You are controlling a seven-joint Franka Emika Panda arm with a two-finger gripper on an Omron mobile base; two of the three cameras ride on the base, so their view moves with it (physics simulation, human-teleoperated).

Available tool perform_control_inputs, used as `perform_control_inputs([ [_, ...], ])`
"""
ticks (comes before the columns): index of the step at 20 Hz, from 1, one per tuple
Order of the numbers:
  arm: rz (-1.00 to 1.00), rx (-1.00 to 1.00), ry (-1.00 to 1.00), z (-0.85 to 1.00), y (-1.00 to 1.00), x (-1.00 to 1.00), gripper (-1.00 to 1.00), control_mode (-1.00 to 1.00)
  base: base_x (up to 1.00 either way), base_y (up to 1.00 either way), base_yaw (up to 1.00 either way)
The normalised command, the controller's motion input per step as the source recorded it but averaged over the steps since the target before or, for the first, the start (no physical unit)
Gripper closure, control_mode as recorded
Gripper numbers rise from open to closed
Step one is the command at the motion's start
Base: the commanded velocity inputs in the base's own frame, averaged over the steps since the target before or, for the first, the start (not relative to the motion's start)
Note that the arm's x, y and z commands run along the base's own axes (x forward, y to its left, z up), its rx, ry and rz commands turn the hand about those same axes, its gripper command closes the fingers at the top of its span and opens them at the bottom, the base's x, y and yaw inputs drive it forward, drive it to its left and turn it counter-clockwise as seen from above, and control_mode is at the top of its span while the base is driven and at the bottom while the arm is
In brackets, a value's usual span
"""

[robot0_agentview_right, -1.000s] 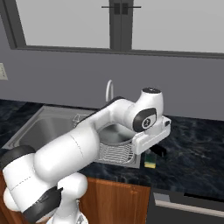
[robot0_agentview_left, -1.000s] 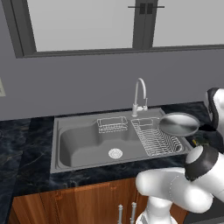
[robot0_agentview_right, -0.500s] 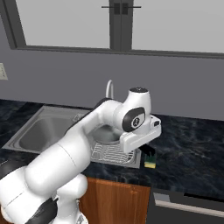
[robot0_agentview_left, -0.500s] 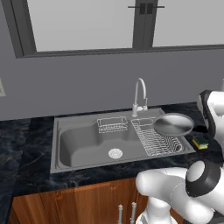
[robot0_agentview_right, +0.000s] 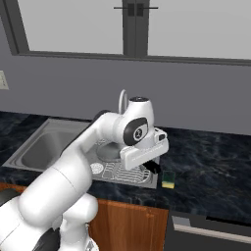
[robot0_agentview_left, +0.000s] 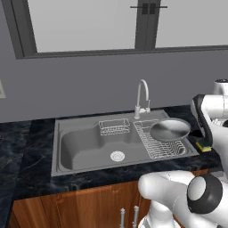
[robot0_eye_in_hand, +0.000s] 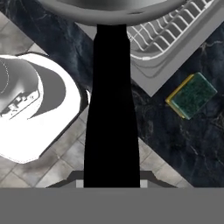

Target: Pick the pan and sponge and place them into the sink. Then turn on the water.

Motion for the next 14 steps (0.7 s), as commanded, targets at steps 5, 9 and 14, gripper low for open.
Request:
perform_control_inputs([
  [5,-0.01,0.00,0.00,0.01,0.30,-0.10,1.00,-1.00,0.00,0.00,0.00],
  [9,-0.03,0.03,0.00,0.00,0.27,-0.11,1.00,-1.00,0.00,0.00,0.00],
  [14,-0.04,0.04,-0.01,0.00,0.29,-0.15,1.00,-1.00,0.00,0.00,0.00],
])
